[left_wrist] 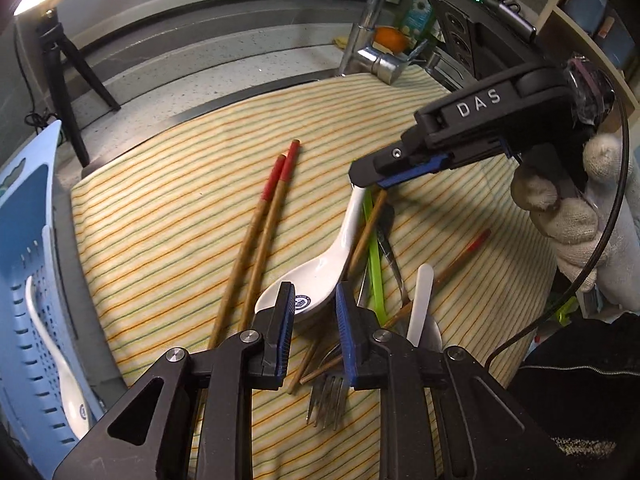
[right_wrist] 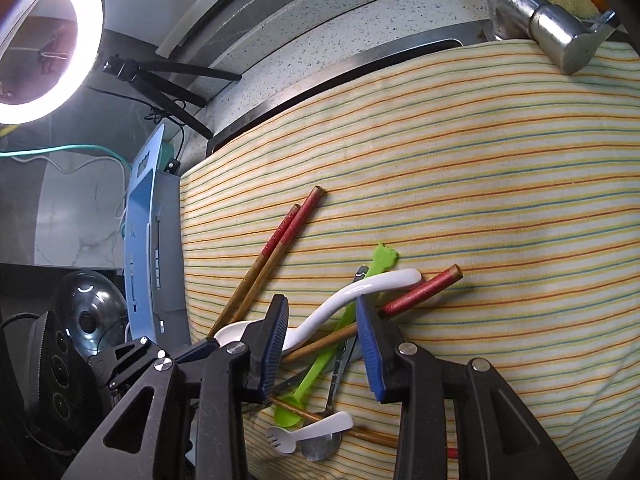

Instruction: Organize utensils

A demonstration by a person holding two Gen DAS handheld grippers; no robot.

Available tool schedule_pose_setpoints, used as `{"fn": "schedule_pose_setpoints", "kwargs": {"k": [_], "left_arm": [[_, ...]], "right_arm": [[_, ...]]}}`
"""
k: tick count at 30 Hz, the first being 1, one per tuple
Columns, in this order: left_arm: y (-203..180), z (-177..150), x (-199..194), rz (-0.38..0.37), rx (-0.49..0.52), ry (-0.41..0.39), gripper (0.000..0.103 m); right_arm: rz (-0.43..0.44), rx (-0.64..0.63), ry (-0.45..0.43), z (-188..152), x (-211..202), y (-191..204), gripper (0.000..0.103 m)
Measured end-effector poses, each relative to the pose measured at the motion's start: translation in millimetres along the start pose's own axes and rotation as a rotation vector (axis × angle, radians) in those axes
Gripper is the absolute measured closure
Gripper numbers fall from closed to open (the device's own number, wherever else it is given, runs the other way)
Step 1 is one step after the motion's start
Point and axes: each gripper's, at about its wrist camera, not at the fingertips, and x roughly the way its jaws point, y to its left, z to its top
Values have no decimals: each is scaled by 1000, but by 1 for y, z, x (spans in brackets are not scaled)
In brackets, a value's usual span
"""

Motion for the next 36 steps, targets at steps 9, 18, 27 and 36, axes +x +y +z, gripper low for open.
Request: {"fn": "schedule_pose_setpoints", "kwargs": {"k": [9,18,27,36], "left_arm": [[-10,-6,3,2,16,9,83],[-8,-15,7,7,-30,9,83],[-3,-36,-14,53,-88,-45,61],[2,-44,-3,26,-183,-47,53]], "right_arm": [[20,-9,13,2,10,3,71],[50,10,16,9,24,1,73],[49,-48,19,9,28,12,92],[55,-71,9,8,28,13,92]]}}
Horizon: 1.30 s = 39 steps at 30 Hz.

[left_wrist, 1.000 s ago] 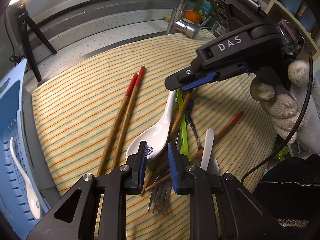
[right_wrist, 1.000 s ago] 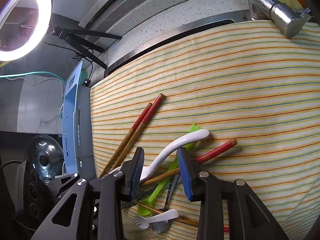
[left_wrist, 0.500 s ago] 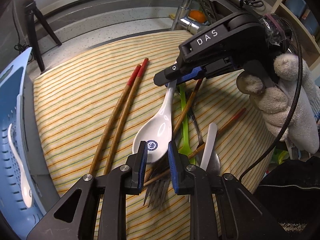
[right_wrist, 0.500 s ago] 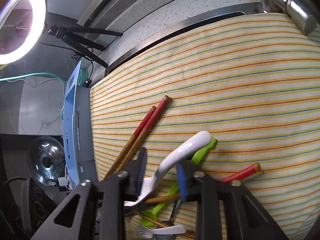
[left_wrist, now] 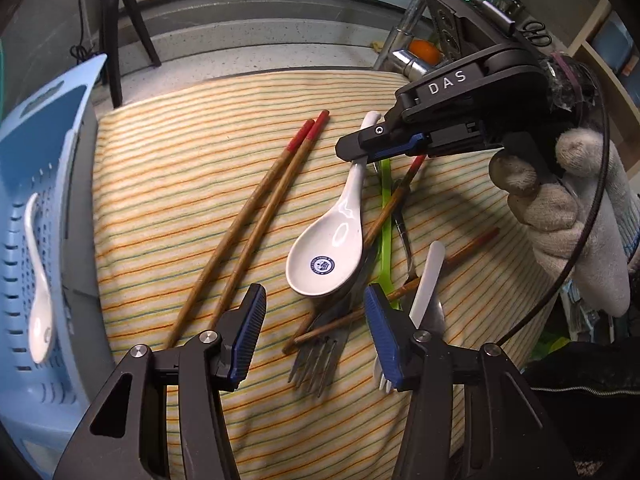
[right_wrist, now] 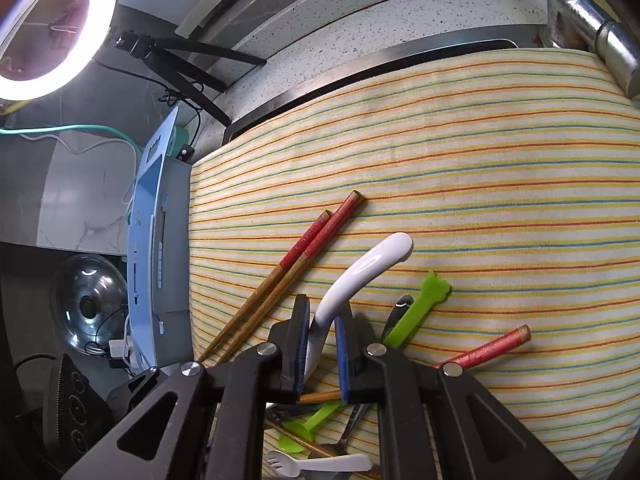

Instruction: Organize utensils

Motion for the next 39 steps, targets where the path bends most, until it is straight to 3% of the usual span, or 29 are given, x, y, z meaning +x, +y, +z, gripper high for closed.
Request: {"fn": "schedule_pose_setpoints", "kwargs": {"k": [11,23,30,39], "left_arm": [[13,4,13,-49,-75,-5,66],[5,-3,-5,-23,-65,-75,67],[14,-9,-36,8,-94,-151,68],[52,-23,-77,63,-182,-242,69]], "right_arm": [[-1,-15,-6,-1,-2,3,92],[19,-36,-29,3,-15,20,94],[46,-103,-40,7,-22,57,95],[86,-229,-14,15,-7,136,95]]}}
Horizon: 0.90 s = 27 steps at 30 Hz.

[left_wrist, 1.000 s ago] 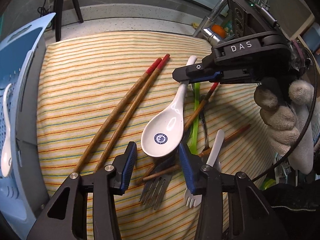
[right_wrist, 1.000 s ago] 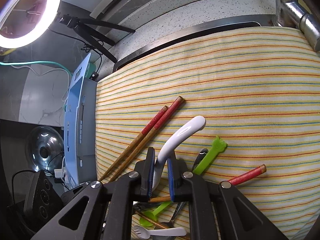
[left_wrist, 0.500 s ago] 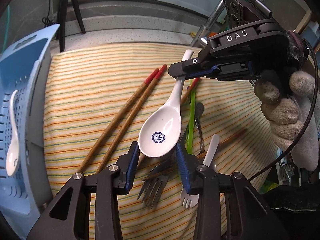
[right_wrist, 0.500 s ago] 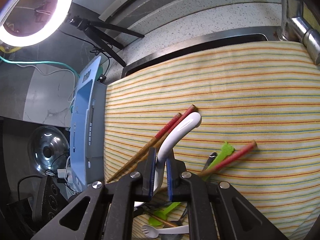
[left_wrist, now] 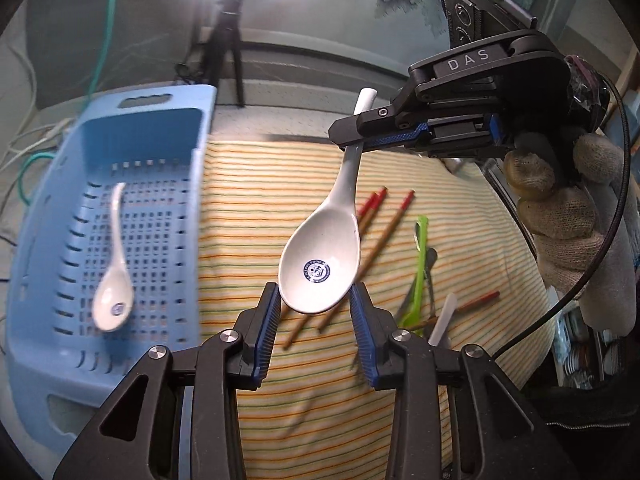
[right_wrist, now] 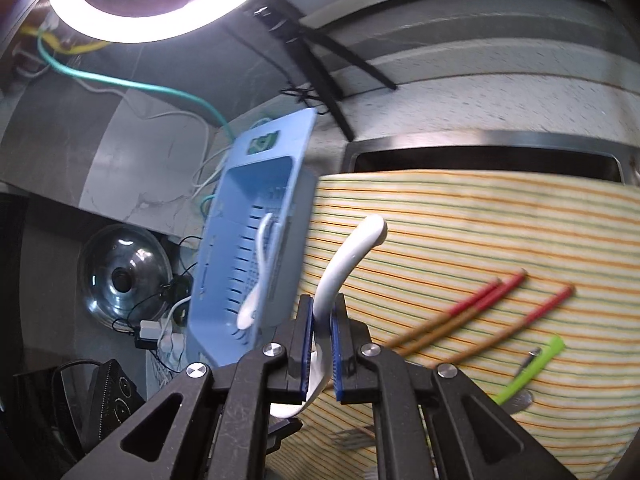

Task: Organize utensils
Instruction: 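Carry the spoon into the blue basket beside the first and release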

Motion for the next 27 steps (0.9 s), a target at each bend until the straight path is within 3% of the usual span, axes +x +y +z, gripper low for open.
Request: {"fn": "schedule_pose_setpoints", "kwargs": {"k": [10,22,23,24,26,27], "left_arm": [[53,-11,-16,71,-97,-28,71],[75,-20,-12,118,-153,30,73],[75,-20,-12,123,-156,33,73],[75,-19,-12,125,-161,37,70],[75,-18,-13,137,-166,35,66],[75,-18,-14,141,-166,31,66]], "right_arm": [[3,-129,74,22,60,70,95],[-50,-213,145,33,111,102,92],[-58,-223,151,33,113,104,87],[-70,-232,151,34,114,107,71],[-91,-251,123,33,111,110,48],[-94,-265,111,32,109,112,48]]}}
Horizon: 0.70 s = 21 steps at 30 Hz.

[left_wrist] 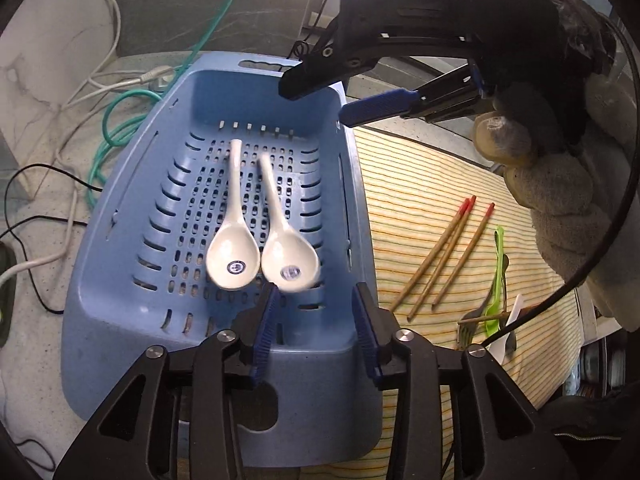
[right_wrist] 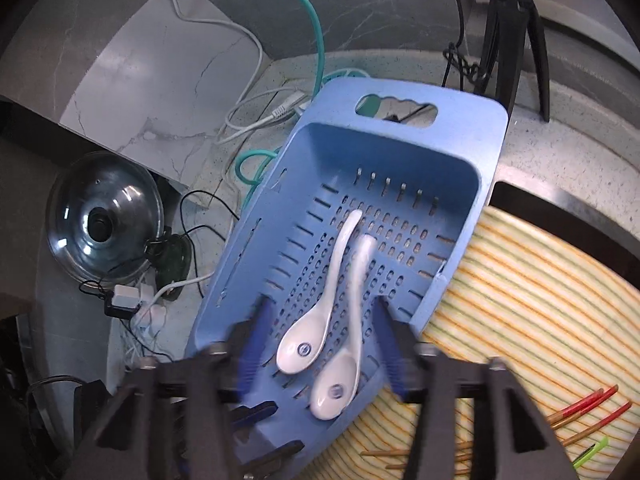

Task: Organize utensils
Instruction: 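Carry the spoon into the blue basket beside the first and release, then withdraw the right tool from the basket toward the utensil pile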

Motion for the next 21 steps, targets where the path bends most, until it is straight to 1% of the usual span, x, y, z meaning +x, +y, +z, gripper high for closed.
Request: {"fn": "schedule_pose_setpoints", "kwargs": {"k": [5,12,16,21], "left_arm": [[-3,2,-2,7,13,-9,66],[-11,4,-6,16,44,-23,66],[-17,7,-13,2,59,-39,66],[-31,11,-17,4,121,-41,66]], "right_arm": [[-11,-27,-3,-2,-7,0,48],[-21,-14,-24,-8,-25,-12,48],[-34,-26,-53,-18,-48,-21,48],[-56,-25,-105,-38,-85,-42,48]]}}
